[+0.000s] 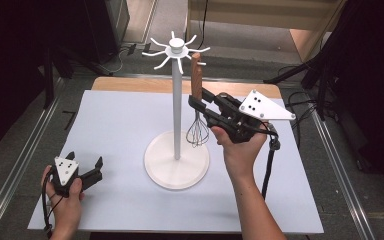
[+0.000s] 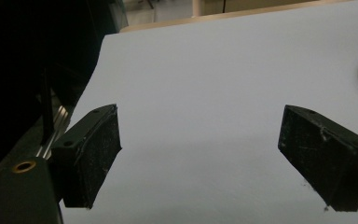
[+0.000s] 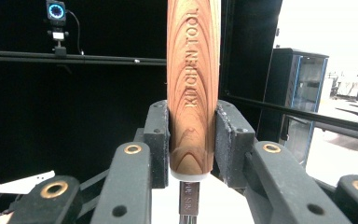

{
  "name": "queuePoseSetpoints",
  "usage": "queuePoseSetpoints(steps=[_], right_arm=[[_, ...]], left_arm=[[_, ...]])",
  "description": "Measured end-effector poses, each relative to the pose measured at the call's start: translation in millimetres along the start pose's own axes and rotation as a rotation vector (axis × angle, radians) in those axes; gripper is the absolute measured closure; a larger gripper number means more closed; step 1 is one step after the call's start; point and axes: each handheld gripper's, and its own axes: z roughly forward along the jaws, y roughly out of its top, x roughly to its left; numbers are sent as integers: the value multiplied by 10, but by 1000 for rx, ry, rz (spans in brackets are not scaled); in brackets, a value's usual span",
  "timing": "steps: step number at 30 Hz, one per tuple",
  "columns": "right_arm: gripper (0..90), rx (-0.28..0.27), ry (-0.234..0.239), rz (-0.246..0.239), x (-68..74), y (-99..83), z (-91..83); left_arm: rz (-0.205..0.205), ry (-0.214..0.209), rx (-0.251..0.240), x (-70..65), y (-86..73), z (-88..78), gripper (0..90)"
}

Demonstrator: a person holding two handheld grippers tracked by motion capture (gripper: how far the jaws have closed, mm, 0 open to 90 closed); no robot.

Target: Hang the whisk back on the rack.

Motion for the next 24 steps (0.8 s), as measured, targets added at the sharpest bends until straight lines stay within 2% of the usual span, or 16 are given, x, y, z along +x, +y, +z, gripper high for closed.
queuePoseSetpoints(steps=[14, 19, 21, 22, 23, 24], right_arm=[[699, 3, -4, -7, 7, -34, 25], [683, 27, -5, -7, 19, -17, 2], [621, 24, 0, 3, 13, -14, -7], [527, 18, -1, 20, 3, -4, -24], [489, 17, -4, 19, 1, 0, -29], [489, 17, -4, 19, 1, 0, -29]], left_arm=[[0, 1, 1, -1, 0, -2, 136], [1, 1, 0, -3, 0, 0, 136], [0, 1, 0, -2, 0, 0, 136], [0, 1, 0, -2, -1, 0, 136], [1, 1, 0, -2, 0, 0, 136], [1, 1, 0, -2, 0, 0, 136]])
